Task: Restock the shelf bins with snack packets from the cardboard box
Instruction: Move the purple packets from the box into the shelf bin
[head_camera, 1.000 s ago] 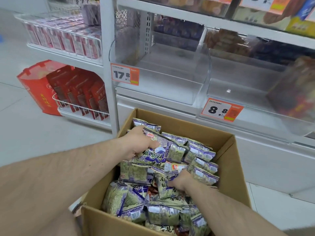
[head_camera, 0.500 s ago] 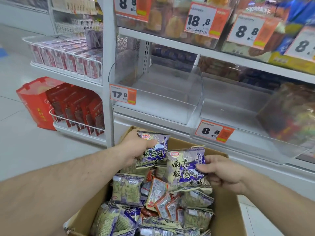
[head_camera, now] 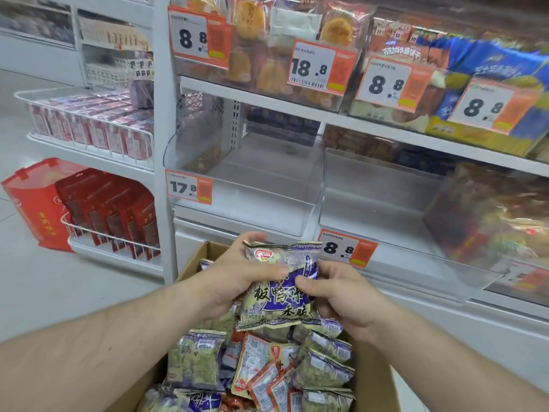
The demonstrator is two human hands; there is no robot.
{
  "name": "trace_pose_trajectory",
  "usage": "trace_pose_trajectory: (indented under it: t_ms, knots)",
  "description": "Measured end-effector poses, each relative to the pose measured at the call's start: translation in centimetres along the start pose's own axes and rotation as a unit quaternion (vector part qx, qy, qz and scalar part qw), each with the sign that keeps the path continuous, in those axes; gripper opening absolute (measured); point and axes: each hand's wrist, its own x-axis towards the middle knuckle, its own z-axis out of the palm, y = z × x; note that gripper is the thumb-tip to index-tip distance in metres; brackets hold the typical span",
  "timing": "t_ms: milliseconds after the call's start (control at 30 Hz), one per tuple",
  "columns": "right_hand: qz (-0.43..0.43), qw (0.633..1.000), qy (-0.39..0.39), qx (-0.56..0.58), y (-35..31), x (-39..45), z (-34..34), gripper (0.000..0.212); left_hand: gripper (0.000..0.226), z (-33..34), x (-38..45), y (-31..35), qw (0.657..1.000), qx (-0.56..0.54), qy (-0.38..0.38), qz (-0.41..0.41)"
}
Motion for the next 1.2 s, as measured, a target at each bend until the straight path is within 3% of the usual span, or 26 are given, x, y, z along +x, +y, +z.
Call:
trace_pose_trajectory:
  t_ms: [67, 167, 267, 333, 433, 567, 700, 767, 833, 967, 1033, 1133, 1167, 1200]
  knots:
    - [-0.010, 1.000, 0.015, -0.015, -0.2, -0.2, -0.2, 0.019, 0.090, 0.5, -0.1, 0.6, 1.000, 0.003, 0.014, 0.017]
    - [-0.038, 0.999, 0.039, -0.002, -1.1, -0.8, -1.0, 0.055, 0.081, 1.3, -0.2, 1.6, 0.999, -0.023, 0.017, 0.038]
    - [-0.054, 0.997, -0.047, 0.004, -2.4, -1.4, -1.5, 0.073, 0.080, 2.4, -0.2, 2.3, 0.998, -0.041, -0.014, 0.044]
    - [-0.055, 0.994, -0.090, 0.027, -3.0, -1.7, -1.7, 0.069, 0.078, 3.2, -0.2, 3.1, 0.998, -0.045, -0.030, 0.038]
    - [-0.036, 0.996, -0.052, 0.066, -4.0, -1.8, -2.5, 0.052, 0.076, 4.6, 0.4, 4.8, 0.998, 0.006, -0.064, 0.009]
    - [0.013, 0.991, -0.021, 0.129, -6.3, -1.3, -5.1, 0.050, 0.050, 7.6, 2.4, 7.9, 0.994, 0.060, -0.083, -0.028]
    - [0.026, 0.984, 0.040, 0.174, -8.9, -0.3, -9.2, 0.040, 0.043, 9.0, 7.0, 9.7, 0.989, 0.107, 0.067, 0.076]
    - [0.022, 0.981, 0.076, 0.179, -10.0, 0.9, -11.4, 0.041, 0.032, 8.7, 9.4, 9.7, 0.952, 0.203, 0.140, 0.181]
    - [0.017, 0.977, 0.117, 0.177, -10.6, 3.4, -13.8, 0.032, 0.037, 8.2, 11.7, 9.5, 0.896, 0.349, 0.161, 0.223]
    - [0.034, 0.979, 0.176, 0.097, -10.2, 9.8, -16.1, 0.007, 0.085, 8.0, 13.9, 7.9, 0.849, 0.508, 0.078, 0.121]
    - [0.042, 0.979, 0.193, 0.046, -9.6, 13.4, -16.6, 0.027, 0.088, 8.1, 14.0, 7.0, 0.821, 0.558, 0.070, 0.100]
    - [0.015, 0.984, 0.178, -0.013, -6.9, 22.7, -20.6, 0.102, 0.094, 8.5, 13.7, 7.0, 0.808, 0.576, 0.068, 0.102]
    - [0.008, 0.986, 0.164, -0.029, -6.3, 25.1, -21.5, 0.114, 0.096, 8.5, 13.7, 7.0, 0.804, 0.583, 0.065, 0.102]
    - [0.006, 0.989, 0.145, -0.042, -6.0, 26.1, -21.6, 0.113, 0.097, 8.6, 13.6, 7.1, 0.802, 0.585, 0.061, 0.103]
